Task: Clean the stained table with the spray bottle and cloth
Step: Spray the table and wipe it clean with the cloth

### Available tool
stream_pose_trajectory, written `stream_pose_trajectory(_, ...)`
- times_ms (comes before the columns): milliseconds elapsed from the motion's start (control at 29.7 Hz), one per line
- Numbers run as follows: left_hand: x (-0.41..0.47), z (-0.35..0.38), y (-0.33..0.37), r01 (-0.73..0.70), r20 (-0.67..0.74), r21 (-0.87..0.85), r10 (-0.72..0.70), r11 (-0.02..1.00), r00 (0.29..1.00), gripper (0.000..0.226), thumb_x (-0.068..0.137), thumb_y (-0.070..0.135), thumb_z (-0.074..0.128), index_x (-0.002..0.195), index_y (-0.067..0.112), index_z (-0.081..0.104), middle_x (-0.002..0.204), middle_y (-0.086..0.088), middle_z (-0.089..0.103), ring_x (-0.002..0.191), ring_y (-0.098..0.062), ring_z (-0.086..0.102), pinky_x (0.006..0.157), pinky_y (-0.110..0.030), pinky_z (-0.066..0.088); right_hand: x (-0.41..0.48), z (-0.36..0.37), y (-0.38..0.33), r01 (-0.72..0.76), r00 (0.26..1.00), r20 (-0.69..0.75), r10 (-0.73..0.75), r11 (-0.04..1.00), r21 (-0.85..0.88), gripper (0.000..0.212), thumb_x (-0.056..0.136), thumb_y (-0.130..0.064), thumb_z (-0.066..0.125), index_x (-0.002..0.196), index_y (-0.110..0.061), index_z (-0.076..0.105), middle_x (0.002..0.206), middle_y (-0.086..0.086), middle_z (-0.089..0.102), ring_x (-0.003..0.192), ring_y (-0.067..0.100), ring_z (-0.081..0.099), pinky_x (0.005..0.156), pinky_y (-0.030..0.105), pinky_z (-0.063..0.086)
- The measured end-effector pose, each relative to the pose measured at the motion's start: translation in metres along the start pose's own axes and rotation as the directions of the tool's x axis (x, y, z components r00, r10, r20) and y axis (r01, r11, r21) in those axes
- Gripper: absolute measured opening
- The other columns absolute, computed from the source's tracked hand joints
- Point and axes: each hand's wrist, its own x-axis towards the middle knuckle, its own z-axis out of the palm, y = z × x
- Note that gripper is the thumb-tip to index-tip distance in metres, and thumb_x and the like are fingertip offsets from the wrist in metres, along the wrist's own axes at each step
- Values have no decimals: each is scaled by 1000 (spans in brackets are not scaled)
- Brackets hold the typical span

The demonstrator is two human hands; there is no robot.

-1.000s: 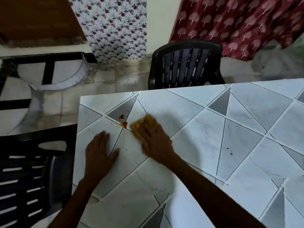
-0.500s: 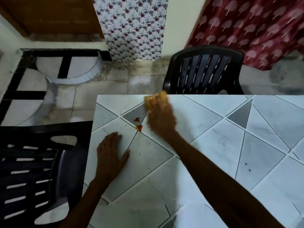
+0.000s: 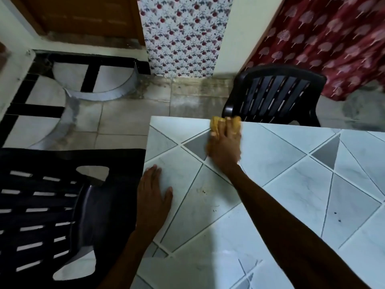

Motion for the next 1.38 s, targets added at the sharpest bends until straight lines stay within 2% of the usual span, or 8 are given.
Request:
stream_pose_trajectory(202, -7, -19, -18, 102, -30, -104, -105, 989, 994, 73, 93, 49, 40, 150, 5, 32, 154, -17, 36, 143, -32, 33, 118, -43, 26, -86, 25, -77, 696, 711, 94, -696, 717, 43, 56, 107, -40, 35, 159, -25, 24, 167, 7, 21, 156, 36, 8, 125, 53, 15)
stream_pose_trajectory(337, -17, -23, -27, 76, 41, -152, -71, 985, 997, 75, 92, 48, 43, 153, 7, 29, 158, -11, 30, 144, -24, 32, 118, -38, 30, -141, 1, -17, 626, 773, 96, -626, 779, 44, 54, 105, -38, 44, 156, -25, 34, 166, 4, 27, 154, 33, 20, 119, 55, 29)
stream_pose_trajectory(438, -22, -24, -27, 85, 57, -209, -74, 974, 996, 74, 92, 46, 41, 154, 9, 26, 161, -7, 26, 145, -18, 28, 117, -32, 25, -84, 2, -6, 289, 957, 31, -288, 957, -27, 57, 102, -42, 35, 156, -22, 33, 164, 8, 28, 151, 35, 23, 120, 57, 26)
stream_pose_trajectory(539, -26, -27, -29, 103, 62, -265, -89, 959, 994, 69, 95, 40, 41, 155, 12, 22, 162, -3, 24, 146, -13, 24, 117, -25, 20, 10, 14, -50, 30, 998, 59, -24, 995, -98, 69, 98, -49, 17, 159, -19, 24, 165, 11, 25, 155, 33, 14, 122, 58, 13)
stream_pose_trajectory(742, -35, -36, -28, 295, 101, -451, -280, 842, 955, 53, 101, 9, 48, 152, 10, 31, 153, -7, 39, 135, -10, 37, 107, -15, 27, -12, 45, -142, 580, 811, 130, -570, 813, -50, 59, 105, -44, 12, 158, -23, 30, 165, 5, 28, 155, 34, 14, 122, 54, 15)
stream_pose_trajectory(944, -50, -46, -29, 416, 176, -516, -383, 748, 907, 44, 100, 0, 44, 141, 14, 52, 136, -6, 58, 123, -19, 55, 102, -25, 41, -156, 15, -50, 825, 540, 179, -822, 559, 78, 51, 107, -37, 39, 156, -25, 34, 166, 4, 26, 153, 36, 21, 121, 57, 23)
stream_pose_trajectory(1146, -55, -53, -29, 443, 222, -522, -385, 729, 896, 46, 101, 1, 42, 144, 15, 50, 139, 1, 55, 127, -15, 52, 113, -35, 40, -89, 23, -78, 334, 939, 66, -337, 941, 44, 56, 103, -42, 31, 156, -25, 33, 166, 6, 27, 154, 38, 17, 117, 59, 24)
stream_pose_trajectory(1382, -70, -67, -44, 527, 246, -488, -470, 696, 848, 44, 90, 32, 50, 132, 21, 60, 128, -4, 66, 116, -19, 63, 104, -47, 48, -238, 29, -82, 698, 701, 25, -712, 694, 177, 57, 96, -28, 61, 151, -21, 45, 160, 7, 38, 152, 41, 22, 120, 55, 27)
